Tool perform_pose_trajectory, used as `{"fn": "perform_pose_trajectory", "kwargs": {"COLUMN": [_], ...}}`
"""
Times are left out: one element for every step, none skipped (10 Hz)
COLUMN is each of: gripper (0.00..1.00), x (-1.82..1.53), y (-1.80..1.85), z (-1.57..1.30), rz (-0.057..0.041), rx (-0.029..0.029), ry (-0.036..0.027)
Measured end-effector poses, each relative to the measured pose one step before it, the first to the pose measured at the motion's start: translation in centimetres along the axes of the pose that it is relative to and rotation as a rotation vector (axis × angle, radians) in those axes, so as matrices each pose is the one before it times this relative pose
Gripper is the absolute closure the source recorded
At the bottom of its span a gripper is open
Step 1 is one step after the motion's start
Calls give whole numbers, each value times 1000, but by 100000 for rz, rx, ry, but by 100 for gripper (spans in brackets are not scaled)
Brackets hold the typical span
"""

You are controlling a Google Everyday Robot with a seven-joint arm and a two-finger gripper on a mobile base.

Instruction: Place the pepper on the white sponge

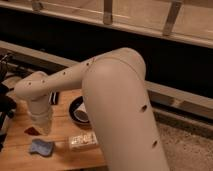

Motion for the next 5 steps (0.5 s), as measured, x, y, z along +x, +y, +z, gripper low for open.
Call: {"fn": "perform_pose_trajectory", "kwargs": {"gripper": [79, 85, 94, 98, 98], "x": [-172, 145, 591, 469, -115], "y": [51, 146, -11, -69, 278], "z": [663, 217, 21, 99, 138], "rz": [675, 451, 396, 337, -356], "rx": [-59, -124, 96, 182, -8], "ry": [934, 557, 288, 181, 299]}}
